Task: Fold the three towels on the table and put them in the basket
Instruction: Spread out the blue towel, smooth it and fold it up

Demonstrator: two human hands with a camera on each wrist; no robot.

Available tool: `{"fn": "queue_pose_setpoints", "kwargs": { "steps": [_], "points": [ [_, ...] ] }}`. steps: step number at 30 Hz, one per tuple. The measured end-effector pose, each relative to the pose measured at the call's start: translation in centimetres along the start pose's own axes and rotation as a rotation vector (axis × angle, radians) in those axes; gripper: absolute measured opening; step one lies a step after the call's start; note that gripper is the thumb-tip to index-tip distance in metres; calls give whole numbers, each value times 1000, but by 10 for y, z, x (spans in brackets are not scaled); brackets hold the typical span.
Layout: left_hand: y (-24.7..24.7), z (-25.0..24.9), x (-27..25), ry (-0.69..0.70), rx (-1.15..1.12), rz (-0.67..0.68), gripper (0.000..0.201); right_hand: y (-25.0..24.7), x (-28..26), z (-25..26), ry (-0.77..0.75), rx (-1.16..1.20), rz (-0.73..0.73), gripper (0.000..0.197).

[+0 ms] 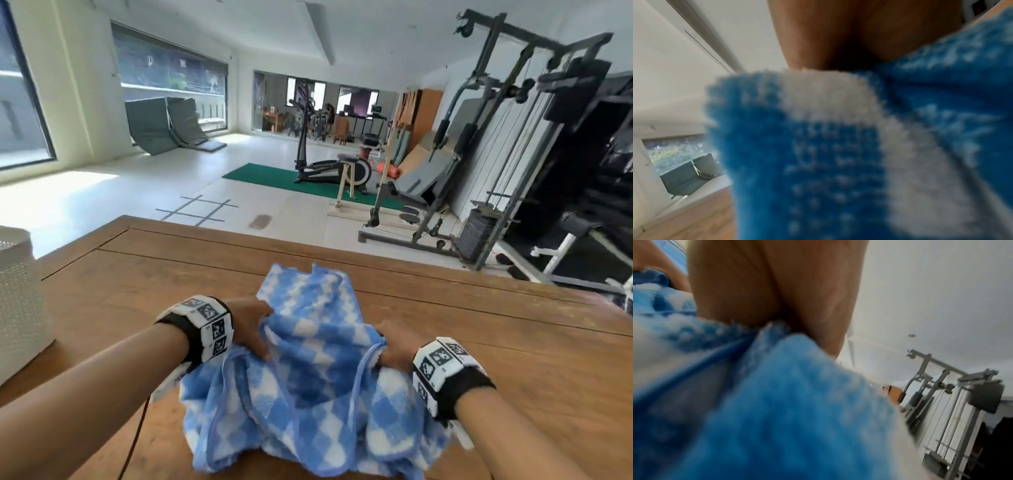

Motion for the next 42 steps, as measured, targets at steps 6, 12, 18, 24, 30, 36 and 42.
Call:
{"fn": "queue_pose_setpoints", "kwargs": {
  "steps": [6, 12, 18, 24, 30, 36, 42],
  "points": [
    [63, 25, 65, -121, 25, 191, 57, 73, 74, -14, 5, 65, 216, 34],
    [95, 28, 79, -139, 5, 278, 39, 107, 90, -10, -16, -26, 210, 39],
    [34, 18, 28, -158, 9, 69, 45, 29, 38, 4, -41, -24, 93, 34],
    [-103, -19, -99, -82, 149, -635, 28, -111, -100, 52, -73, -144, -499, 20],
    [-169, -70, -213, 155, 168, -989, 19, -181, -227, 88, -220, -164, -1087, 50],
    [-208, -104, -244, 291, 196, -833, 13, -222, -266, 85, -345, -103, -1144, 23],
    [-212, -81, -145, 211, 67, -380, 17, -233, -165, 38, -151, -30, -721, 31]
  ]
}}
Point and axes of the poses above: each hand's wrist, its own x-axis towards the middle knuckle, its own y-axis out of the palm, z = x × y, the point moved 7 cm from there along x, towards the middle knuckle, and after that the axes turned 15 degrees about z, right-handed, at the moved point
